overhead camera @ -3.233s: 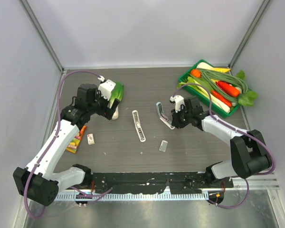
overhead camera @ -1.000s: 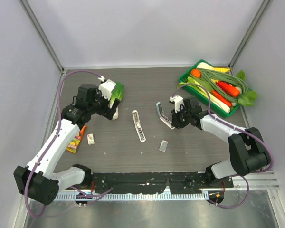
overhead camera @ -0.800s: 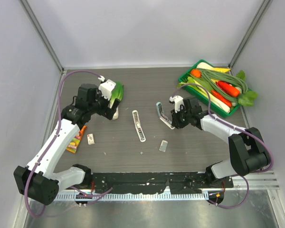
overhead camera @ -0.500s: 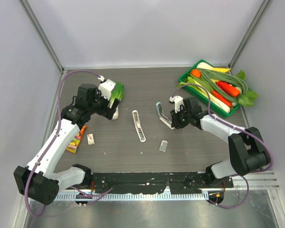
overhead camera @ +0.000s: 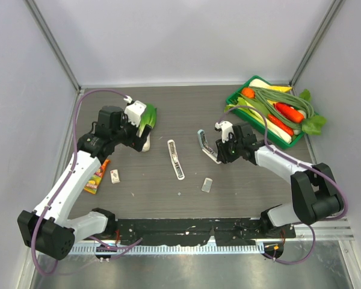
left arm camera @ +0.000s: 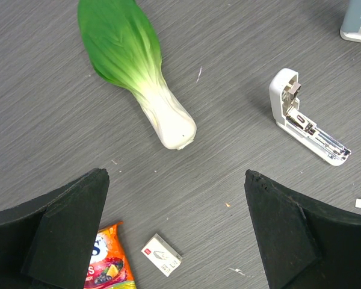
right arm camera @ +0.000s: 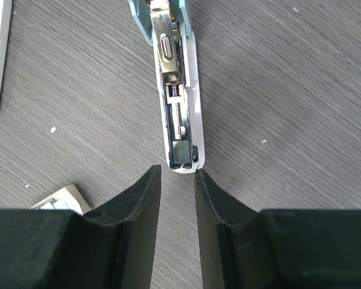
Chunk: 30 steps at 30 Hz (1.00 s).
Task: Load the staples into the stapler
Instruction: Install the staple into the stapler.
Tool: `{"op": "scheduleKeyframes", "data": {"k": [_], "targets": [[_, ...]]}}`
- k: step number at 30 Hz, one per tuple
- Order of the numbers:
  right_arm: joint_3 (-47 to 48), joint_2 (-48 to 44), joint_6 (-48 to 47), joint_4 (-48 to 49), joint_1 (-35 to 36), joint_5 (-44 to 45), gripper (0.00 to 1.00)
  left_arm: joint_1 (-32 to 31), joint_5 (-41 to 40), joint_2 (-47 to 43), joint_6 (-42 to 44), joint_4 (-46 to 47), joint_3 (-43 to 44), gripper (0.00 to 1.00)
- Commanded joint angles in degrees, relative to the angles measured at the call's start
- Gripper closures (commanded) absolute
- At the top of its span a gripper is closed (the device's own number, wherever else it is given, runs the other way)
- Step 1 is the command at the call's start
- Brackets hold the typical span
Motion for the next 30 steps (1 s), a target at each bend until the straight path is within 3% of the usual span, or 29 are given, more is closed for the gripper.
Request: {"op": "scheduleKeyframes", "data": {"k": [1,9,18,25,30], "targets": [[2.79,-4.75,-1.16,0.51,-0.21,0.91,0.65,0.41,0.98,-0.5,-0.15,2.12,0.06,0.0],[3.14,-9.59,-4.05,0.43,-0.3,2.41,0.6,0.59,0.98,-0.86,0.03,2.03,0.14,0.0],[0.86,-13.29,-9.86,0.86,-0.39,-1.81,0.47,0.94,1.68,-0.24,0.03,1.59,0.58,0.0],[1.12,-10.39,-13.99,-4.49,-0.12,-17.09,0.41,1.82,3.09,-0.68,-0.06,1.68,-0.12,0.0],[2.87,-7.14,-20.31,-11.41,3.73,-17.45,0.43,2.78,4.67,-1.21,-0.33,1.33,-0.38,0.0]]}}
